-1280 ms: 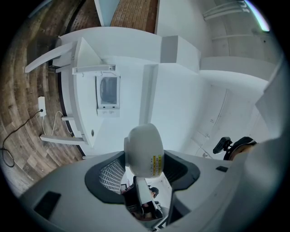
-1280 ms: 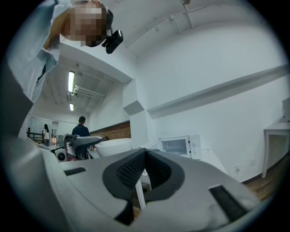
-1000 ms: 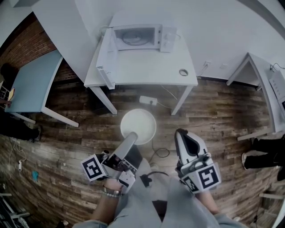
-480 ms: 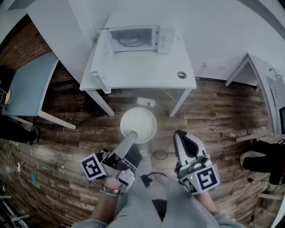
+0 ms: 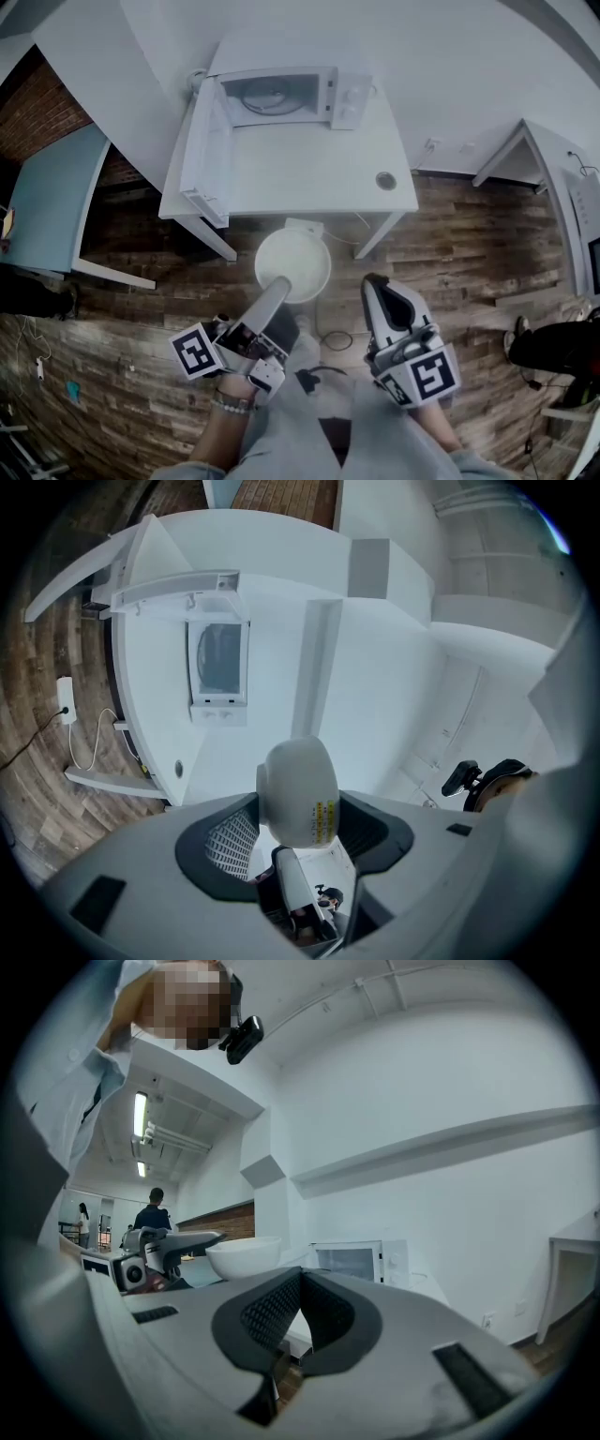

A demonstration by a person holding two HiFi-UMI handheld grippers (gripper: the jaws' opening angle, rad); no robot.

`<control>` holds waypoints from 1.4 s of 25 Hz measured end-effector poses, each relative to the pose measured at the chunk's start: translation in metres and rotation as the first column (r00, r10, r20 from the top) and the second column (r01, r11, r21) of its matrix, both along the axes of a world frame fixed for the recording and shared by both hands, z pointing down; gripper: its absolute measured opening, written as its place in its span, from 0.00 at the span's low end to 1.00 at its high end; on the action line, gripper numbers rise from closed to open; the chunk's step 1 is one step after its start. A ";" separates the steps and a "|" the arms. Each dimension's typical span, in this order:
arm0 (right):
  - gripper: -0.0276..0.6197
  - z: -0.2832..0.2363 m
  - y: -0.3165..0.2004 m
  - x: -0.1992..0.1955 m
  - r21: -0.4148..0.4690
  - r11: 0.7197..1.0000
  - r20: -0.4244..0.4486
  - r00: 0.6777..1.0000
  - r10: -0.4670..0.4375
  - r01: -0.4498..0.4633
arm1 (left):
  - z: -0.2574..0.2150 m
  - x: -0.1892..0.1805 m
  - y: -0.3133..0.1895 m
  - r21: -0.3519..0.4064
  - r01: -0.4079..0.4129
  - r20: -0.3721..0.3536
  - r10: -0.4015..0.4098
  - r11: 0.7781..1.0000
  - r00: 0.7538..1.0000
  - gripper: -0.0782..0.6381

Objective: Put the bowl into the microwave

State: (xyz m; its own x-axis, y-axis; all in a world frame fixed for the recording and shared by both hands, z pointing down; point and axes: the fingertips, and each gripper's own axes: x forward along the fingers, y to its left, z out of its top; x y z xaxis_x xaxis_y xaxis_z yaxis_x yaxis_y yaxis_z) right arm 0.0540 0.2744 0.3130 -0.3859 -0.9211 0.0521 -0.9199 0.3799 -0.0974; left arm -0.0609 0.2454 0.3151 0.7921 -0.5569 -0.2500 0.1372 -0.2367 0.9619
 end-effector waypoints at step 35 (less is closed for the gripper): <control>0.05 0.007 -0.183 -0.014 -0.027 1.000 -0.033 0.999 -0.004 0.004 | 0.007 -0.004 -0.178 -0.013 -0.020 -0.001 0.020 1.000 1.000 0.45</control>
State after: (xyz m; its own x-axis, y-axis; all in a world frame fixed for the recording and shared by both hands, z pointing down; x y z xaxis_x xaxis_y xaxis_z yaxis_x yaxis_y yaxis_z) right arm 0.0396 0.0913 0.3196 -0.3872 -0.9176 0.0895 -0.9212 0.3812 -0.0775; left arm -0.0652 0.0672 0.3220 0.8028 -0.5444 -0.2434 0.1421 -0.2218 0.9647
